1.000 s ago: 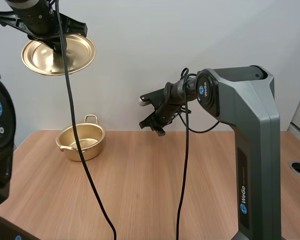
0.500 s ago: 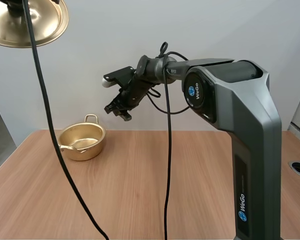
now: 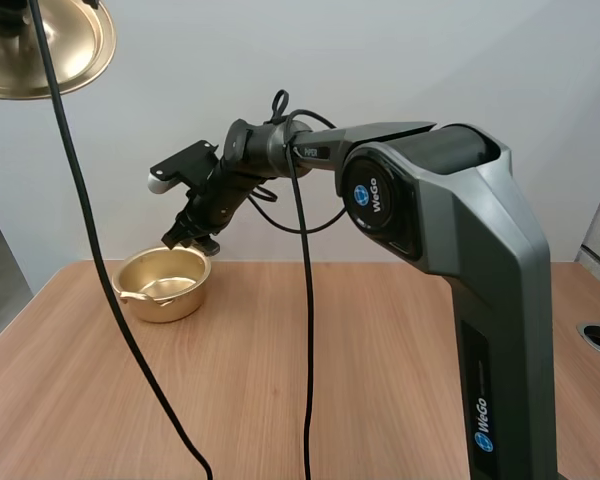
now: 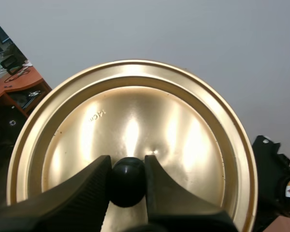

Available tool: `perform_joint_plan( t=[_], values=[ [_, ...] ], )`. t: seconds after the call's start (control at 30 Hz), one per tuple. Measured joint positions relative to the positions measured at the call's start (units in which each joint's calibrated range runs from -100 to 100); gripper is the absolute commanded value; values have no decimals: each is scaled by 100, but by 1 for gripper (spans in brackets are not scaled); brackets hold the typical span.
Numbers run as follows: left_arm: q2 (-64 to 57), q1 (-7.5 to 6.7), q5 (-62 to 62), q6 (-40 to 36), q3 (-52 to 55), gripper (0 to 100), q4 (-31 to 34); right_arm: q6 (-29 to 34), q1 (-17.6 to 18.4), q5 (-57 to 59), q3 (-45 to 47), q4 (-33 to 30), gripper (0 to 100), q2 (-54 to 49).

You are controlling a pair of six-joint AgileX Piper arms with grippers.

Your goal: Open the pot, put the car inside, and close it

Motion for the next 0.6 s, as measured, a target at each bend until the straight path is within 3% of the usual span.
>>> perform_joint_plan(
  t=[0.37,0.6],
  values=[
    [0,0,0,24,0,0,-20,-99,238,-818,-34,-100,0,42],
    [-83,0,0,24,0,0,-20,-99,261,-238,-675,-9,0,538]
  ],
)
